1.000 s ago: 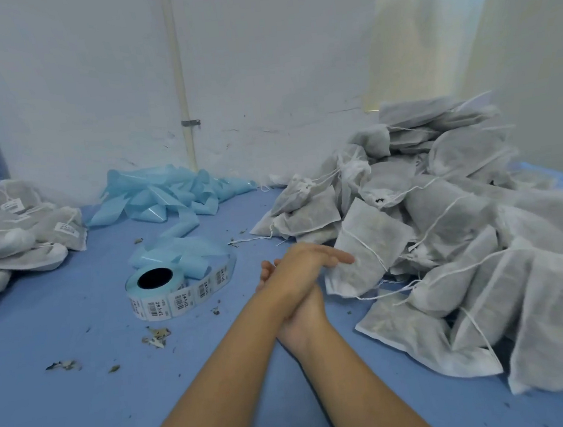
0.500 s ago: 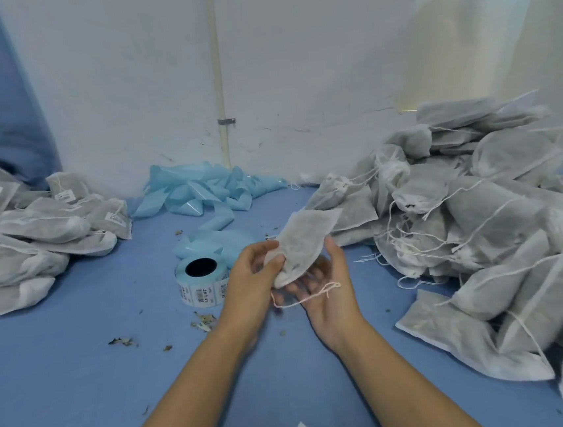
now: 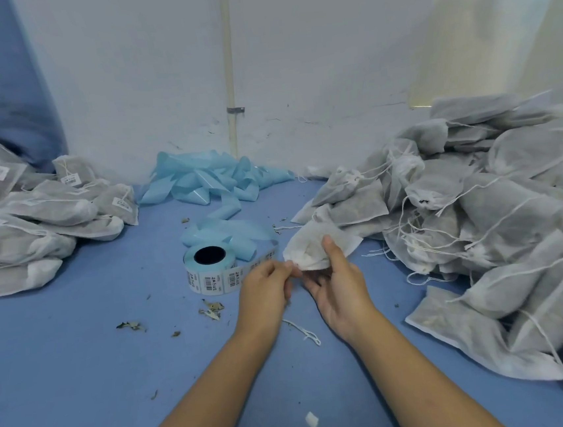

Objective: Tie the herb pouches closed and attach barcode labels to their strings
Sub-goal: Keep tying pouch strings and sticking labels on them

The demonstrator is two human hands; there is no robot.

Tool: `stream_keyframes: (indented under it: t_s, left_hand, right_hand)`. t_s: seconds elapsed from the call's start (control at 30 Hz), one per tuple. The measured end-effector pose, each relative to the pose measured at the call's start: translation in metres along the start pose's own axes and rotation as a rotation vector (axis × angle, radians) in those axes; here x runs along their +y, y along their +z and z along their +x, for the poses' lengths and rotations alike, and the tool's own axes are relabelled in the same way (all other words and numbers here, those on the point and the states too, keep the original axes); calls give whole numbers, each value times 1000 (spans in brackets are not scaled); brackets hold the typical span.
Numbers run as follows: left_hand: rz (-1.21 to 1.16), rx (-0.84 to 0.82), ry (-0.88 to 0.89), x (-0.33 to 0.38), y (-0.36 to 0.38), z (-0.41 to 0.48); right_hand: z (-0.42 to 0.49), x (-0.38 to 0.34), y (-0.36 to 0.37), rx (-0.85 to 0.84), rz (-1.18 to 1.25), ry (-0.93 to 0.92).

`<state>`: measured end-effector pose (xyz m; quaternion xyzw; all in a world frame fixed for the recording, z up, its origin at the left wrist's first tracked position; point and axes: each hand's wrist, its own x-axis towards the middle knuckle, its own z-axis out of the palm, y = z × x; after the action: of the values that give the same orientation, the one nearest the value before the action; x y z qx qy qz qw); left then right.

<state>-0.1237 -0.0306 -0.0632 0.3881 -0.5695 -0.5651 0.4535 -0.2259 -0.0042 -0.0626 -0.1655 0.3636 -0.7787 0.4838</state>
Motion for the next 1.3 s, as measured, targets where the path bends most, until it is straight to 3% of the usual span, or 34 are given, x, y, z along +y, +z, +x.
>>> stream_keyframes:
  t_s: [0.17, 0.33, 0.53, 0.83, 1.3]
  left_hand:
    - [-224, -52, -80, 5, -5, 2]
    - [-240, -80, -71, 4, -6, 2]
    - [-281, -77, -52, 6, -3, 0]
    - [-78, -119, -14, 0, 1, 1]
    - [26, -140, -43, 6, 7, -2]
  right_hand:
    - [-2, 0, 0, -125, -163, 31]
    - [-3, 8, 4, -67, -386, -45]
    - [-17, 21, 8, -25, -903, -312]
    - [-16, 11, 5, 8, -635, -229]
    - [-13, 9, 6, 96, -321, -151]
